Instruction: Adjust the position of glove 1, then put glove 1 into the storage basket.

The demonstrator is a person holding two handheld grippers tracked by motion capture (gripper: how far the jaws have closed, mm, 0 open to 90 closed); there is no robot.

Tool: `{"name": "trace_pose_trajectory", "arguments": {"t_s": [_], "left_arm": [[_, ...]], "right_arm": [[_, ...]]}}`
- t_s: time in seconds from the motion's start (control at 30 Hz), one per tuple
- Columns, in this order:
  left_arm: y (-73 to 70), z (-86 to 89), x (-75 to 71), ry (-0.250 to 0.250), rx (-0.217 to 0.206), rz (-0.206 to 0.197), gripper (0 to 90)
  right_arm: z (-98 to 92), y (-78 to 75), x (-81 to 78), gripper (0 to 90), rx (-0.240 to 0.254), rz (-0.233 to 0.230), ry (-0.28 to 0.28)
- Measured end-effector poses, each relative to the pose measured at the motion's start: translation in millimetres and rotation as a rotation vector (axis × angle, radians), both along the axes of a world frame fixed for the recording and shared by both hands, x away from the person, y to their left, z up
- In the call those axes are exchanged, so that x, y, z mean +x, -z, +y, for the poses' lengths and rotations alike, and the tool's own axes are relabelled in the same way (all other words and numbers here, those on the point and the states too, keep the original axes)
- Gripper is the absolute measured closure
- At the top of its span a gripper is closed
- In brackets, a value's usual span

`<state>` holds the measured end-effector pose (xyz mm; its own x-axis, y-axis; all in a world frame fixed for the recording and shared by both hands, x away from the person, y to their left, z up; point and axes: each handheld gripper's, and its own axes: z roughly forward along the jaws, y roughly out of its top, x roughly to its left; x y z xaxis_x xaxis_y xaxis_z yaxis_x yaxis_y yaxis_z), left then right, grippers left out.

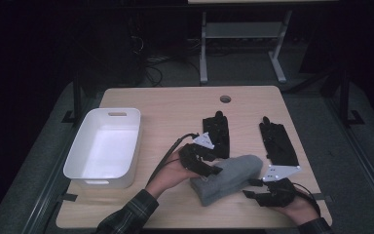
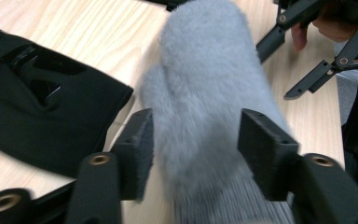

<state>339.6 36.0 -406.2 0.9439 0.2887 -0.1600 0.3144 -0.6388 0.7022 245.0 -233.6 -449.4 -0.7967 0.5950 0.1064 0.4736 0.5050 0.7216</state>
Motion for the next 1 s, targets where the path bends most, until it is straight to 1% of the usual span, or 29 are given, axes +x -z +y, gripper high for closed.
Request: {"name": "trace_pose_trajectory", "arguments": {"t_s": [0.03, 0.07, 0.1, 0.13, 0.17, 0.2, 0.23, 0.27, 0.3, 0.33, 0.4, 0.43, 0.47, 0.53, 0.57, 0.6, 0.63, 0.7, 0.73, 0.77, 0.8, 0.83, 0.87, 1.0], "left_arm": [[1.6, -3.4, 2.0, -0.006, 0.002, 0.000, 39.8], [5.2, -9.2, 6.8, -0.006, 0.008, 0.004, 37.8], [5.2, -9.2, 6.8, -0.006, 0.008, 0.004, 36.3], [7.1, -11.8, 8.5, -0.007, 0.006, 0.011, 36.3], [9.0, -14.3, 9.8, -0.005, 0.010, 0.012, 34.9], [11.1, -16.7, 10.6, -0.005, 0.008, 0.016, 33.4], [15.0, -20.7, 11.7, -0.008, 0.018, 0.023, 29.7], [16.8, -22.6, 12.0, -0.006, 0.019, 0.030, 28.1], [16.8, -22.6, 12.0, -0.006, 0.019, 0.030, 26.8], [18.0, -24.1, 11.8, -0.004, 0.027, 0.034, 25.2], [22.0, -27.8, 10.8, 0.005, 0.049, 0.038, 21.9], [27.0, -31.5, 9.9, 0.010, 0.083, 0.038, 19.8], [29.8, -33.3, 9.2, 0.014, 0.095, 0.044, 18.4], [32.5, -35.0, 9.0, 0.019, 0.102, 0.045, 16.0], [36.6, -38.5, 7.3, 0.034, 0.115, 0.056, 15.3], [36.6, -38.5, 7.3, 0.034, 0.115, 0.056, 15.3], [38.0, -40.0, 6.8, 0.044, 0.121, 0.064, 15.3], [41.7, -42.0, 8.3, 0.059, 0.141, 0.080, 15.3], [41.7, -42.0, 8.3, 0.059, 0.141, 0.080, 15.4], [43.1, -42.2, 9.3, 0.059, 0.142, 0.091, 15.3], [45.8, -42.7, 10.3, 0.056, 0.137, 0.114, 15.3], [47.6, -42.9, 11.3, 0.055, 0.142, 0.136, 15.5], [50.5, -43.5, 12.4, 0.064, 0.141, 0.159, 15.9], [50.2, -44.3, 11.5, 0.083, 0.138, 0.162, 22.1]], "right_arm": [[-9.6, 2.7, 2.2, 46.7, -0.010, -0.019, 0.032], [-14.1, 4.0, 3.2, 45.1, -0.014, -0.018, 0.048], [-14.1, 4.0, 3.2, 45.1, -0.014, -0.018, 0.048], [-18.9, 5.5, 4.4, 43.2, -0.019, -0.023, 0.060], [-23.2, 6.7, 4.9, 41.1, -0.023, -0.022, 0.079], [-27.8, 8.7, 6.2, 39.6, -0.028, -0.032, 0.090], [-35.9, 11.5, 7.8, 36.8, -0.040, -0.044, 0.119], [-39.9, 12.5, 8.8, 36.2, -0.040, -0.038, 0.132], [-39.9, 12.5, 8.8, 36.2, -0.040, -0.038, 0.132], [-46.6, 14.4, 11.0, 34.2, -0.035, -0.040, 0.161], [-51.0, 16.1, 12.7, 32.6, -0.037, -0.042, 0.186], [-52.6, 16.7, 13.6, 32.3, -0.037, -0.038, 0.197], [-54.1, 17.7, 14.6, 31.6, -0.038, -0.040, 0.198], [-56.3, 19.6, 15.9, 29.4, -0.043, -0.043, 0.213], [-57.8, 20.4, 16.8, 28.5, -0.049, -0.043, 0.216], [-57.8, 20.4, 16.8, 28.5, -0.049, -0.043, 0.216], [-60.5, 22.1, 18.7, 26.8, -0.050, -0.050, 0.233], [-63.2, 23.4, 20.9, 25.5, -0.050, -0.044, 0.250], [-64.1, 24.3, 22.1, 25.4, -0.050, -0.045, 0.255], [-64.5, 24.7, 22.8, 25.2, -0.052, -0.041, 0.256], [-64.5, 24.7, 22.8, 25.2, -0.052, -0.041, 0.256], [-64.4, 26.3, 24.6, 24.5, -0.056, -0.045, 0.257], [-64.1, 27.0, 24.9, 24.1, -0.055, -0.044, 0.258], [-64.7, 28.3, 25.4, 21.9, -0.056, -0.046, 0.265]]}}
